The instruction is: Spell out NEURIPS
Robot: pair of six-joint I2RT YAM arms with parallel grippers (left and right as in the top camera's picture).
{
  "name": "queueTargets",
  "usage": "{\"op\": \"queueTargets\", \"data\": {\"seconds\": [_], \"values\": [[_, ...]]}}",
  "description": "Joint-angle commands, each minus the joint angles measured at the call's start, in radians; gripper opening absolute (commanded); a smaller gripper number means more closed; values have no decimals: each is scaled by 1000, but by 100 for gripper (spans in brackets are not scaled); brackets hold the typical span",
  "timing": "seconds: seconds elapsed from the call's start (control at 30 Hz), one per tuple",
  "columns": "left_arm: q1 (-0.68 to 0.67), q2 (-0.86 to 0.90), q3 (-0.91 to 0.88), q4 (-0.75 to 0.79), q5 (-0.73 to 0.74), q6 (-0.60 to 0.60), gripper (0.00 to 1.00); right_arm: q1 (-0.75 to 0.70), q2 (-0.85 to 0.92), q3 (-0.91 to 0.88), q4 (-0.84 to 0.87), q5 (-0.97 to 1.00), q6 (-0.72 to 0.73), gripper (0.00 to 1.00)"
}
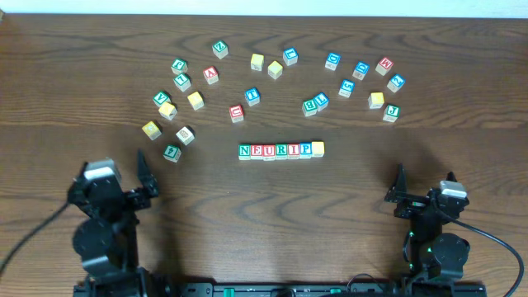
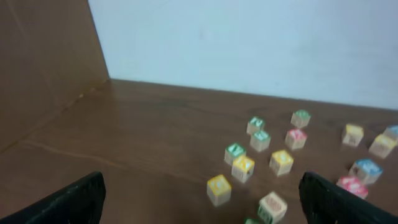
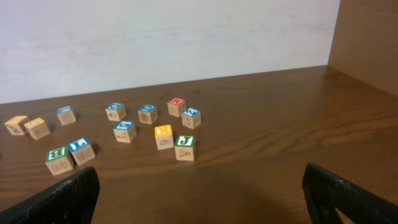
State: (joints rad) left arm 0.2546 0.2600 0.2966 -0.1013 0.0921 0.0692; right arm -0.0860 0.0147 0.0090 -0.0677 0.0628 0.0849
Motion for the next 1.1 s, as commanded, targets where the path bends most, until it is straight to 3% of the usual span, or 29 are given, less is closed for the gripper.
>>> {"op": "queueTargets", "data": {"seconds": [0.0, 1.07], "values": [[5, -77, -90, 11, -20, 28, 98, -6, -8, -3, -2, -2, -15, 99], [5, -118, -143, 11, -44, 37, 98, -6, -8, -3, -2, -2, -15, 99]]}}
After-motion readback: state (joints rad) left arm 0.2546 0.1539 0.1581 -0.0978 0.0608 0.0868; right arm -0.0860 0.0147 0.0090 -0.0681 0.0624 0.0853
